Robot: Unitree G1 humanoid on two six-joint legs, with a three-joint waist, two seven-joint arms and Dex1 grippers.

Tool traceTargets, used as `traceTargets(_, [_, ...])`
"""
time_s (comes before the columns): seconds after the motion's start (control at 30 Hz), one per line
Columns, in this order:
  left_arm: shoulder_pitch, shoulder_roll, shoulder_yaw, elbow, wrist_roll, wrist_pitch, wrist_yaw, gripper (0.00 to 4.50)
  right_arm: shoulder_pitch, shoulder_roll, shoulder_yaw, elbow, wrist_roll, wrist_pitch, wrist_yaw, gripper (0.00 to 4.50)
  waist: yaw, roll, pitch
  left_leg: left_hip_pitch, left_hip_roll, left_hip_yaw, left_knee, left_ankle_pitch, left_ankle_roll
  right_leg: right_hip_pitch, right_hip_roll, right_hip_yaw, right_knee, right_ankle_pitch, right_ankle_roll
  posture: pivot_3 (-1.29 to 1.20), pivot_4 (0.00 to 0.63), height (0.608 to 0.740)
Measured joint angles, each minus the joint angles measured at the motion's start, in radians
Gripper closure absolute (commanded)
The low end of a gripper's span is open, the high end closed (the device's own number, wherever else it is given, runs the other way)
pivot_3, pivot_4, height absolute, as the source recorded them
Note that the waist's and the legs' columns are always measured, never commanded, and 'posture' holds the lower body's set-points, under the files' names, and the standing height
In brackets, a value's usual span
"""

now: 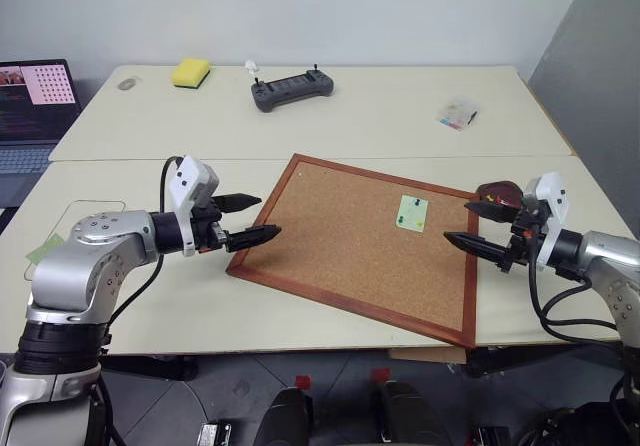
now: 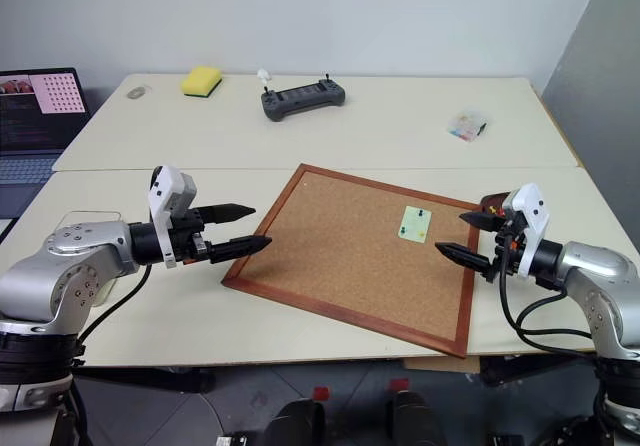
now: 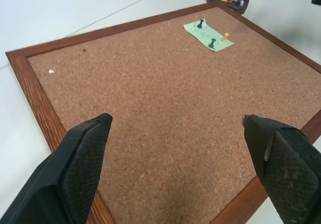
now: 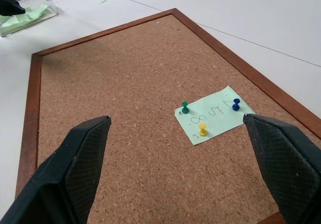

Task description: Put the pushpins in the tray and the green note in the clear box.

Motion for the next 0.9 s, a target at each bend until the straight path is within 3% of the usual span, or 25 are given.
traceTargets(0.3, [-0.012,-0.201,-0.082,0.022,0.098,-0.144,0.107,2.42,-0.014,0.125,0.113,-0.018,-0.122,-0.06,-0.149,0.0,0.0,0.0,0.0,0.0,0.0,0.0,0.001,0.0,0.0,0.0,0.0,0.0,0.0,0.0,0.0,0.0,0.15,0.74])
traceTargets(0.67, [-0.063,-0.274,-0.156,0.11,0.176,-0.209,0.128,4.45,-0.054,0.203,0.172,0.007,-0.179,-0.087,-0.202,0.0,0.0,0.0,0.0,0.0,-0.001,-0.001,0.001,0.0,0.0,0.0,0.0,0.0,0.0,0.0,0.0,0.0,0.15,0.74])
traceTargets(0.9, [-0.098,-0.278,-0.191,0.139,0.206,-0.213,0.106,4.45,-0.074,0.218,0.172,0.052,-0.188,-0.105,-0.21,0.0,-0.001,0.0,0.0,0.0,-0.001,0.0,0.001,0.0,0.0,0.0,0.0,0.0,0.001,0.0,0.0,0.0,0.15,0.74])
